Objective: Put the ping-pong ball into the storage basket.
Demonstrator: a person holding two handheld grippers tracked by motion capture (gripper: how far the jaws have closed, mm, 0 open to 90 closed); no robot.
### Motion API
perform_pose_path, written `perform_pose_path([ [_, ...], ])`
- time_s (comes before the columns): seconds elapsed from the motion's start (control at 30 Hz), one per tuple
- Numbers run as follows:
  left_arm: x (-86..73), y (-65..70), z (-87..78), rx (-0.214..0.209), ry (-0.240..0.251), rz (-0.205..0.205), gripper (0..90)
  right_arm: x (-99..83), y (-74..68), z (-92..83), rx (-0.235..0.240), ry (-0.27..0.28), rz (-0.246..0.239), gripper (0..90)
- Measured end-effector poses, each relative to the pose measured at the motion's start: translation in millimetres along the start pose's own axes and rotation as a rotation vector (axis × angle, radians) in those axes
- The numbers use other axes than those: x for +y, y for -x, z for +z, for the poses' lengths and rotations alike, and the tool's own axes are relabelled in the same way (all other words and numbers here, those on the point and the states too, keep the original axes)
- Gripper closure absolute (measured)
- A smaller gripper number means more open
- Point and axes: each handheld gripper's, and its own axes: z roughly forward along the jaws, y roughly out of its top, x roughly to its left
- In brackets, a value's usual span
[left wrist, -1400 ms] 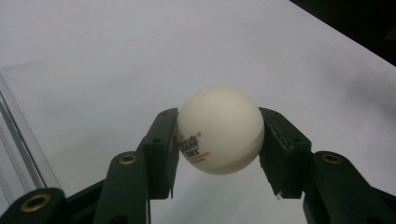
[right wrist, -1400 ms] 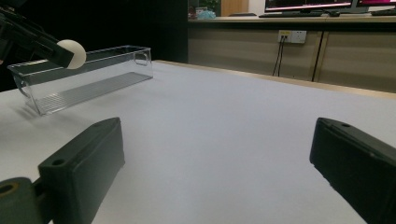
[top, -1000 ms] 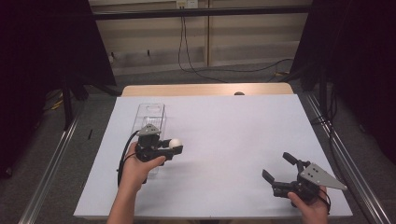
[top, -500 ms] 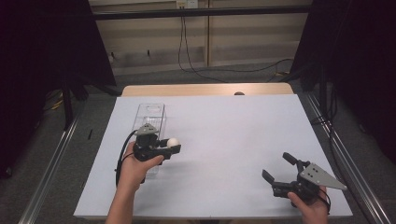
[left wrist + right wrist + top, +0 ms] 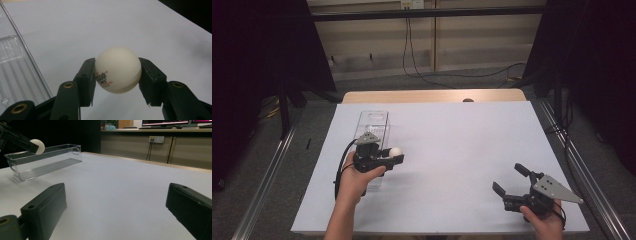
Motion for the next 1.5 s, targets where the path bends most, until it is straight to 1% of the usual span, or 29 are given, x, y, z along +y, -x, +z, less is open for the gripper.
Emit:
perform_pose_path([
  [0.13,-0.2,-0.3,-0.4,0.009,0.002,-0.006,51.0,-0.1,0.1,-0.3,0.002,-0.001,0.001,2.7],
  [0.17,-0.1,-0.6,-0.6,0.013,-0.002,0.000,51.0,0.0,0.1,-0.4,0.001,-0.002,0.003,2.7],
  [0.33,-0.3,-1.9,-1.5,0.011,0.000,0.000,51.1,-0.1,-0.1,-0.2,-0.001,-0.001,0.002,2.7],
  [0.5,-0.5,-2.2,-2.0,0.018,0.006,-0.009,51.0,0.0,-0.2,-0.2,0.000,-0.002,0.004,2.7],
  [0.6,-0.4,-3.9,-2.8,0.010,0.002,-0.003,51.0,0.1,0.3,-0.4,0.002,0.000,0.000,2.7],
  [0.63,-0.5,-3.9,-2.9,0.012,0.006,-0.009,51.0,0.0,0.3,-0.3,0.001,0.001,0.000,2.7],
  [0.73,-0.5,-5.4,-4.3,0.022,0.003,-0.004,51.0,0.0,0.1,-0.4,0.002,-0.001,0.003,2.7],
  [0.77,-0.7,-5.2,-4.1,0.022,0.014,-0.015,51.0,0.1,0.3,-0.3,0.001,0.002,0.000,2.7],
  [0.8,-0.9,-5.9,-4.4,0.017,0.014,-0.015,51.0,0.1,0.1,-0.3,0.001,0.001,0.004,2.7],
  [0.93,-0.8,-6.8,-5.5,0.020,0.010,-0.008,51.0,0.0,0.3,-0.2,0.005,0.002,0.000,2.7],
  [1.03,-0.8,-7.1,-6.0,0.034,0.008,-0.006,51.1,0.1,0.2,-0.3,0.003,0.001,0.000,2.7],
  [1.07,-0.9,-7.6,-6.1,0.027,0.008,-0.006,51.0,0.0,0.3,-0.2,0.004,0.002,0.000,2.7],
  [1.13,-1.2,-7.8,-6.1,0.032,0.014,-0.014,51.0,0.1,0.3,-0.3,0.003,0.003,0.000,2.7],
  [1.2,-1.2,-8.9,-7.0,0.040,0.008,-0.006,51.0,0.1,0.1,-0.7,0.003,-0.001,0.002,2.7],
  [1.3,-1.7,-9.8,-7.1,0.034,0.013,-0.015,51.0,0.0,0.2,-0.6,-0.002,-0.002,0.003,2.7],
  [1.33,-1.6,-10.5,-7.7,0.036,0.009,-0.010,51.1,0.1,0.2,-0.6,0.001,0.000,0.002,2.8],
  [1.43,-1.9,-10.2,-8.2,0.048,0.016,-0.020,51.1,0.2,0.1,-0.8,0.000,0.000,0.003,2.7],
  [1.5,-1.9,-11.7,-9.0,0.048,0.014,-0.013,51.0,0.0,0.1,-0.4,-0.001,0.001,0.003,2.7],
])
